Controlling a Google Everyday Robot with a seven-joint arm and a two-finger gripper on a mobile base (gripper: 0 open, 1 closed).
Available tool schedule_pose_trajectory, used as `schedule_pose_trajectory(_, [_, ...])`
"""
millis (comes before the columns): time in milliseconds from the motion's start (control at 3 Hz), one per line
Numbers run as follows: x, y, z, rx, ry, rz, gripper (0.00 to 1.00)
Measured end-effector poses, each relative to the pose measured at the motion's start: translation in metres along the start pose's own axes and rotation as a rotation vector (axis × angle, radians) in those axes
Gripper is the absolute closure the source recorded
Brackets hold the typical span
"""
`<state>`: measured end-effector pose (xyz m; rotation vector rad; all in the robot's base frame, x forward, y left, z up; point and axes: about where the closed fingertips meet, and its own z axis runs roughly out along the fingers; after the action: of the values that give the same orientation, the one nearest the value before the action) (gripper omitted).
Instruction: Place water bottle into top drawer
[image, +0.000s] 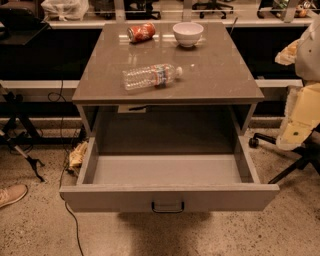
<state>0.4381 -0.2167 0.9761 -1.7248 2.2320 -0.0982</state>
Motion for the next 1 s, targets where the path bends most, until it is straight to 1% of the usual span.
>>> schedule_pose_trajectory(333, [0.000, 0.000, 0.000, 0.000, -0.001, 0.000, 0.00])
schedule_pose_trajectory(667, [-0.008, -0.018, 0.005, 0.023, -0.051, 0.002, 0.00])
schedule_pose_trajectory(1000, [-0.028, -0.066, 0.025, 0.034, -0.117, -0.033, 0.00])
